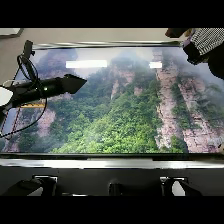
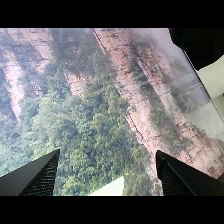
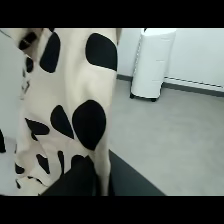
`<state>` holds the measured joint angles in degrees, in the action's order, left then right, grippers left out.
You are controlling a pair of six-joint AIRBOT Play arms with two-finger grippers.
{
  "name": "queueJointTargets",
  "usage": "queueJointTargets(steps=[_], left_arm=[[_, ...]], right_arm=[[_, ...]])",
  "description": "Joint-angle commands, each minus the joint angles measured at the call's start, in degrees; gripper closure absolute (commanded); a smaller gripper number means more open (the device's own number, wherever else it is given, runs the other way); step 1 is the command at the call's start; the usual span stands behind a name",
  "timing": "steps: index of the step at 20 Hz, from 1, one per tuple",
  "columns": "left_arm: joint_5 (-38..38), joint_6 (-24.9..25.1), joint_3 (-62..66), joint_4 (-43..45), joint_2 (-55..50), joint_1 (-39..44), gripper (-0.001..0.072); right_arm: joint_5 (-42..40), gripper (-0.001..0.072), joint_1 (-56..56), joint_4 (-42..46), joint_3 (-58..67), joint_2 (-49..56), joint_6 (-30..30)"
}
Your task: Fold the clothes and pants, and hang the long-sleeved shirts on hangers.
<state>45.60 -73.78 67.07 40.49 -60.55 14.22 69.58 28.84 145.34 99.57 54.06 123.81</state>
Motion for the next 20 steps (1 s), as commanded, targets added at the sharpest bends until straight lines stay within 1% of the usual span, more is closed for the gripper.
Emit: queueJointTargets(steps=[1, 5, 8, 11, 13, 17, 20], left_arm=[[0.02, -0.22, 0.02, 0.0, 0.04, 0.04, 0.0001], [0.02, -0.22, 0.02, 0.0, 0.02, 0.04, 0.0001], [0.02, -0.22, 0.02, 0.0, 0.02, 0.07, 0.0001], [0.0, -0.22, 0.02, 0.0, 0.0, 0.07, 0.0001], [0.0, -0.22, 0.02, 0.0, 0.0, 0.07, 0.0001], [-0.22, -0.17, 0.02, 0.02, 0.0, 0.04, 0.0001], [-0.22, -0.17, 0.02, 0.02, 0.0, 0.04, 0.0001]], right_arm=[[-5.18, 0.0689, 4.24, -2.6, 3.58, 3.08, 0.59], [-6.93, 0.0689, 4.24, 2.27, 4.04, 5.6, 2.25], [-9.79, 0.0689, 7.32, 2.8, 4.07, 6.67, 6.56], [-12.85, 0.0689, 13.68, -1.51, 4.42, 6.67, 9.14], [-14.62, 0.0689, 17.31, -5.81, 4.42, 7.02, 9.09], [-13.97, 0.0687, 22.93, -13.79, 4.39, 8.46, 8.35], [-13.94, 0.0685, 24.15, -16.68, 4.39, 8.48, 7.26]])
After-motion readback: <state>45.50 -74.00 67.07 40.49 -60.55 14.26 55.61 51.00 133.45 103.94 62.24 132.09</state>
